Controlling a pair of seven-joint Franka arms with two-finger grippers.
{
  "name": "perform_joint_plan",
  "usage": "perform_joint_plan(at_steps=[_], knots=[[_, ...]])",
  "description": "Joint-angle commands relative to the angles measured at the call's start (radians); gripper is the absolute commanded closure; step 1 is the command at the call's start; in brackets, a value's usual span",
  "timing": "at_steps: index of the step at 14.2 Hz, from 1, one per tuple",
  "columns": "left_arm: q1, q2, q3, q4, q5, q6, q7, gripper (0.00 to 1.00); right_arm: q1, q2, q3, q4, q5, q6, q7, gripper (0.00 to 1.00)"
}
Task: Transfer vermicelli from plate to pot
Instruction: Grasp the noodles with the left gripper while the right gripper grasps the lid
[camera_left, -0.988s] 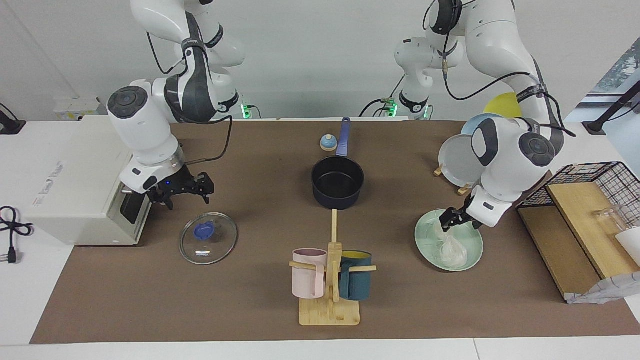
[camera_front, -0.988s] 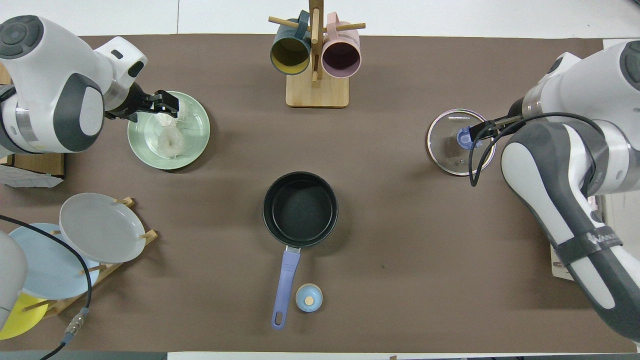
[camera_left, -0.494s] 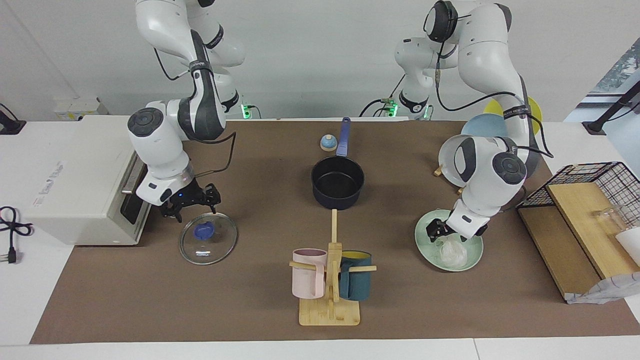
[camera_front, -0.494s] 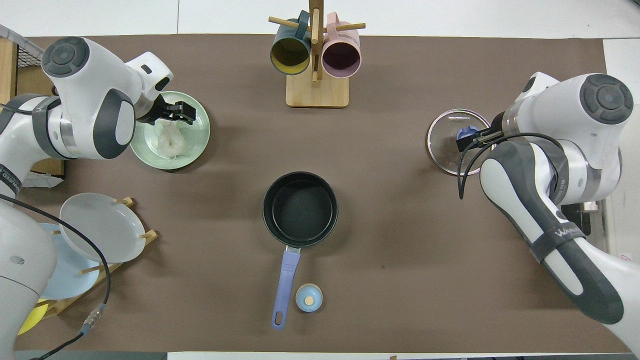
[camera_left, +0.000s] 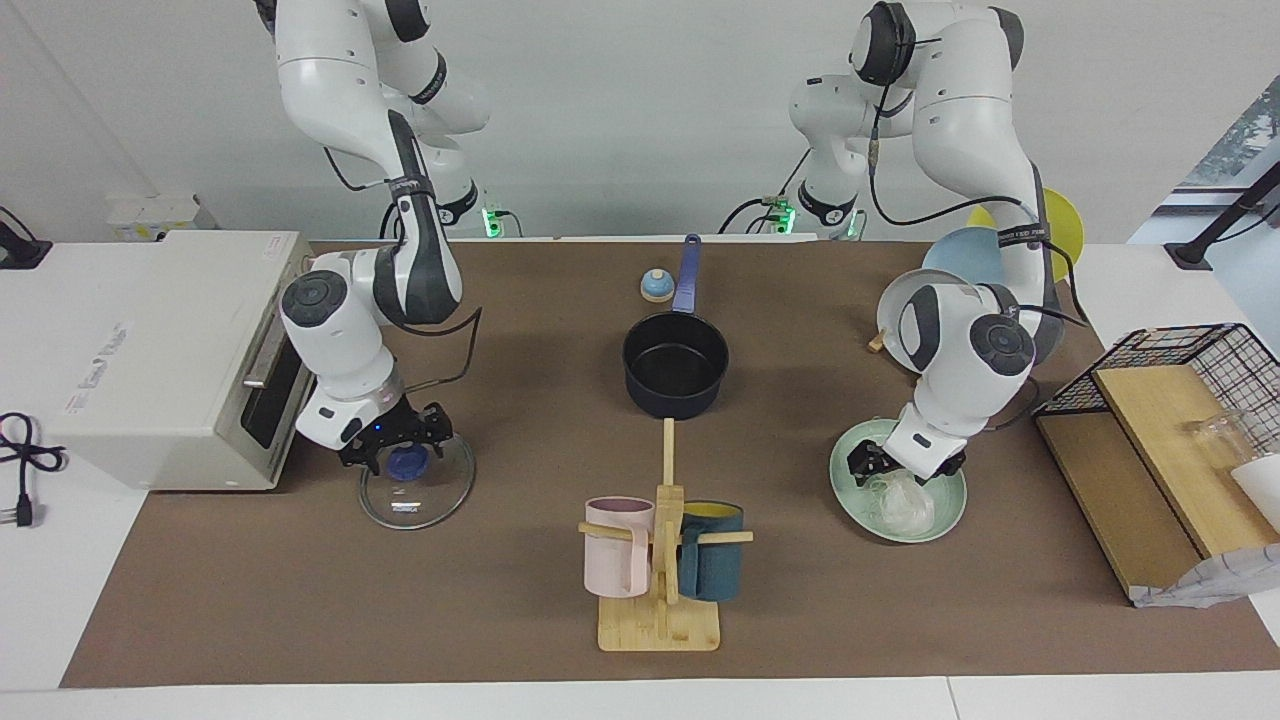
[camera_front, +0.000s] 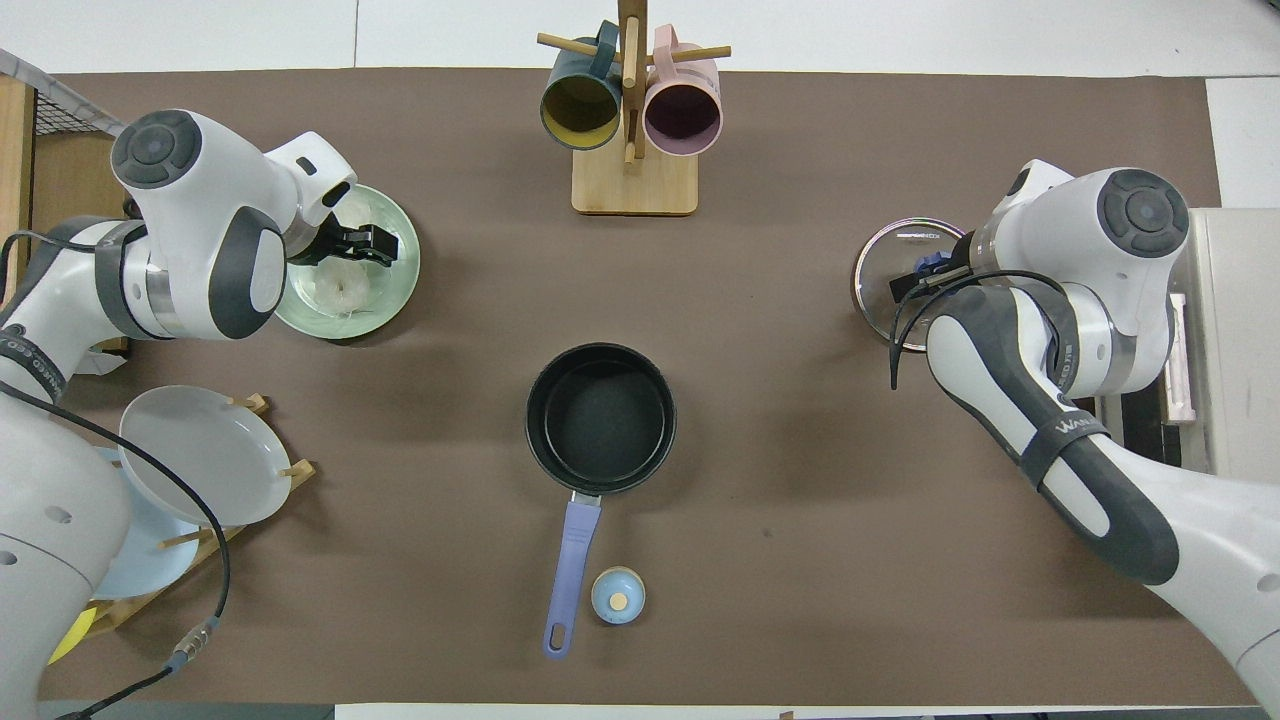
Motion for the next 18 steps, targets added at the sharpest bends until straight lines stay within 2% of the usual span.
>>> perform_joint_plan(at_steps=[1,5,6,9,11,12,15,17,18], knots=[[-0.004,-0.023,0.005,-0.033,0.02,0.021,0.007,0.0,-0.018,0.011,0.012,0.023,0.013,0.001,-0.023,0.0],[-0.005,-0.023,0.007,-0.026,0.02,0.007,0.007,0.0,-0.018,0.013,0.012,0.031,0.013,-0.005,-0.021,0.0],[-0.005,-0.023,0.005,-0.026,0.02,0.005,0.008,0.04,-0.018,0.013,0.014,0.032,0.013,-0.005,-0.021,0.0],[-0.007,-0.023,0.007,-0.019,0.023,-0.019,0.007,0.47,-0.016,0.011,0.014,0.026,0.013,-0.005,-0.021,0.04],[-0.008,-0.021,0.007,0.0,0.031,-0.041,0.007,0.82,-0.016,0.011,0.014,0.029,0.011,-0.01,-0.024,0.26],[-0.007,-0.021,0.007,0.012,0.031,-0.056,0.008,1.0,-0.016,0.011,0.014,0.029,0.011,-0.014,-0.028,0.41],[-0.007,-0.021,0.004,0.032,0.029,-0.064,0.011,1.0,-0.016,0.013,0.016,0.046,0.008,-0.048,-0.028,0.82],[-0.005,-0.023,0.004,0.055,0.021,-0.084,0.01,1.0,-0.016,0.014,0.019,0.058,0.008,-0.068,-0.028,0.98],[-0.005,-0.026,0.004,0.076,0.018,-0.106,0.001,1.0,-0.016,0.014,0.023,0.069,0.008,-0.083,-0.028,1.0]])
